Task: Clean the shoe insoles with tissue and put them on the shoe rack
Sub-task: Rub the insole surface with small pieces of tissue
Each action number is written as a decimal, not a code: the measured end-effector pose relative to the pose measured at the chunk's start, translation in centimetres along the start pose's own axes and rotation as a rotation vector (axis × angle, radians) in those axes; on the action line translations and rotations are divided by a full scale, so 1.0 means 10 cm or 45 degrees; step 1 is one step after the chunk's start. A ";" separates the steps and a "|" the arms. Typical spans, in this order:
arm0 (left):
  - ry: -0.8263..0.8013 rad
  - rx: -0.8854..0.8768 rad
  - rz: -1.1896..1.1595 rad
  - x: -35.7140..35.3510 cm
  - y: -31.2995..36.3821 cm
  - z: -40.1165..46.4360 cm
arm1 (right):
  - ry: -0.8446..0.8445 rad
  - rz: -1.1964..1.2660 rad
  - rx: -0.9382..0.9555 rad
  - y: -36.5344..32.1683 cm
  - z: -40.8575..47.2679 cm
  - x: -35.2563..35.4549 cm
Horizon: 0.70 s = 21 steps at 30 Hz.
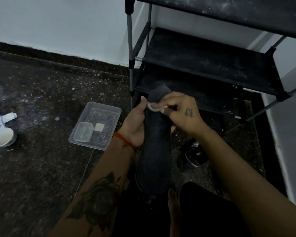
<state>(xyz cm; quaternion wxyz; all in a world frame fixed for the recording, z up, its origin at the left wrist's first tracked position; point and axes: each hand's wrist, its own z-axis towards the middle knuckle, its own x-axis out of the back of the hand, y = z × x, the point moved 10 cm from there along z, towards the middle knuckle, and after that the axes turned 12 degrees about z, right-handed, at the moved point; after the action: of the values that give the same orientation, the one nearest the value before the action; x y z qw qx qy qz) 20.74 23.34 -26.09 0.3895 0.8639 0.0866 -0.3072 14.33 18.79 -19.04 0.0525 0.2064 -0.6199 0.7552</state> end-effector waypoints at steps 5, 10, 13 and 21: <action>-0.005 0.000 0.006 -0.01 0.01 -0.01 | 0.400 -0.054 -0.143 0.20 -0.02 0.46; -0.005 0.041 0.018 -0.05 -0.08 0.02 | 0.475 -0.005 -0.227 0.30 0.07 0.33; 0.011 0.040 0.040 -0.02 -0.08 0.03 | 0.372 -0.007 -0.163 0.17 0.07 0.16; 0.045 -0.049 -0.017 0.08 0.01 0.06 | -0.020 0.010 -0.057 0.13 -0.01 0.07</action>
<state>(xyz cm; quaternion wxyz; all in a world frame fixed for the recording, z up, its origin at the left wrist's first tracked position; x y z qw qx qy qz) 21.15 22.73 -26.86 0.4025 0.8610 0.1051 -0.2927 13.19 18.48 -19.97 0.0493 0.2088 -0.6378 0.7397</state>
